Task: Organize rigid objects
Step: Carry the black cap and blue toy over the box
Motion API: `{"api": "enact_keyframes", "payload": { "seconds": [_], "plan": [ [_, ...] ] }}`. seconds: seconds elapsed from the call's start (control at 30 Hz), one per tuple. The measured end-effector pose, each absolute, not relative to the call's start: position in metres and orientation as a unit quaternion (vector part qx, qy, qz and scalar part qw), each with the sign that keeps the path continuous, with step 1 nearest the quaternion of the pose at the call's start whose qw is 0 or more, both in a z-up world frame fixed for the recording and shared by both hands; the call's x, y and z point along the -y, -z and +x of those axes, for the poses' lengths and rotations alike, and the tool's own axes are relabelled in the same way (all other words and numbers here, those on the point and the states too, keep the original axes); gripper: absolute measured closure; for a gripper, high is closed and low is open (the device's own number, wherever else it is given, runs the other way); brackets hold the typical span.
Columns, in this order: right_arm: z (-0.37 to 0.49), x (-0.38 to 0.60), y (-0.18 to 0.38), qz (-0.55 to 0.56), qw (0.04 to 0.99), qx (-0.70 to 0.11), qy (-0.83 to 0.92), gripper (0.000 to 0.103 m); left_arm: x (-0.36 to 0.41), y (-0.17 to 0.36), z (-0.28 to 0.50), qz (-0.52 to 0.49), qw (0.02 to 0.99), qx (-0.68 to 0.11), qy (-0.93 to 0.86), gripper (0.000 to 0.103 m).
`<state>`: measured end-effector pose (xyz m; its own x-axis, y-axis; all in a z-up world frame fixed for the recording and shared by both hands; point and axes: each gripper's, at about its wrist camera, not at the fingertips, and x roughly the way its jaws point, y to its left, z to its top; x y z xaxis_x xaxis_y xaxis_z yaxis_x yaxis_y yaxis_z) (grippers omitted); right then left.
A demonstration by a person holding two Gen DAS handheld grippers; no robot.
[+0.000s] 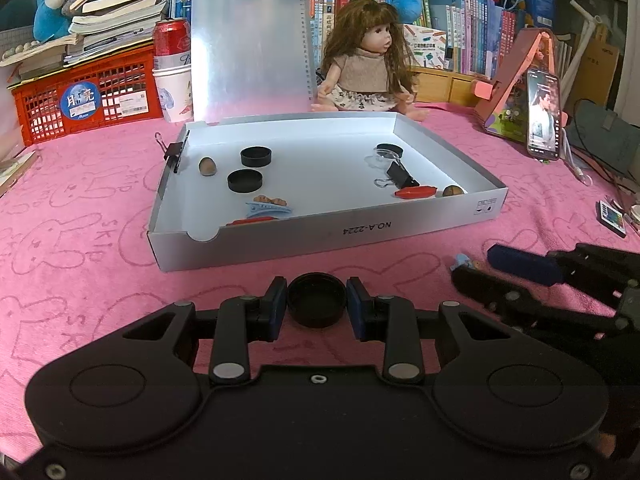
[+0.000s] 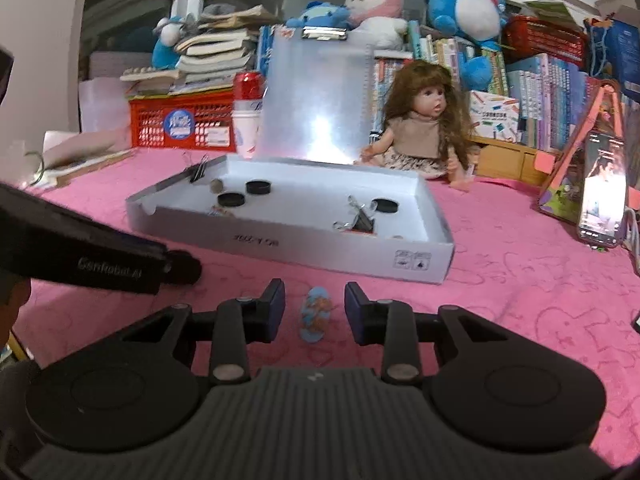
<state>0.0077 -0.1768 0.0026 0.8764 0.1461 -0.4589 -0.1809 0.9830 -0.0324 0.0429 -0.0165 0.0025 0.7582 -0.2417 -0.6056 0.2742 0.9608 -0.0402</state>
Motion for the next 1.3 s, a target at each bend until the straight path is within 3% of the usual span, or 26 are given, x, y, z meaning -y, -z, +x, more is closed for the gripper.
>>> {"api": "enact_keyframes", "payload": {
  "seconds": [0.17, 0.33, 1.3],
  "plan": [
    [0.014, 0.178, 0.003, -0.014, 0.966, -0.249, -0.074, 0.064, 0.017, -0.003, 0.043, 0.025, 0.937, -0.319, 0.137, 0.072],
    [0.017, 0.179, 0.004, -0.004, 0.964, -0.258, -0.071, 0.082, 0.017, -0.004, 0.043, 0.023, 0.938, -0.318, 0.136, 0.072],
    [0.065, 0.180, -0.038, 0.011, 0.968, -0.241, -0.072, 0.083, 0.023, -0.048, 0.093, 0.021, 0.956, -0.272, 0.108, 0.072]
  ]
}}
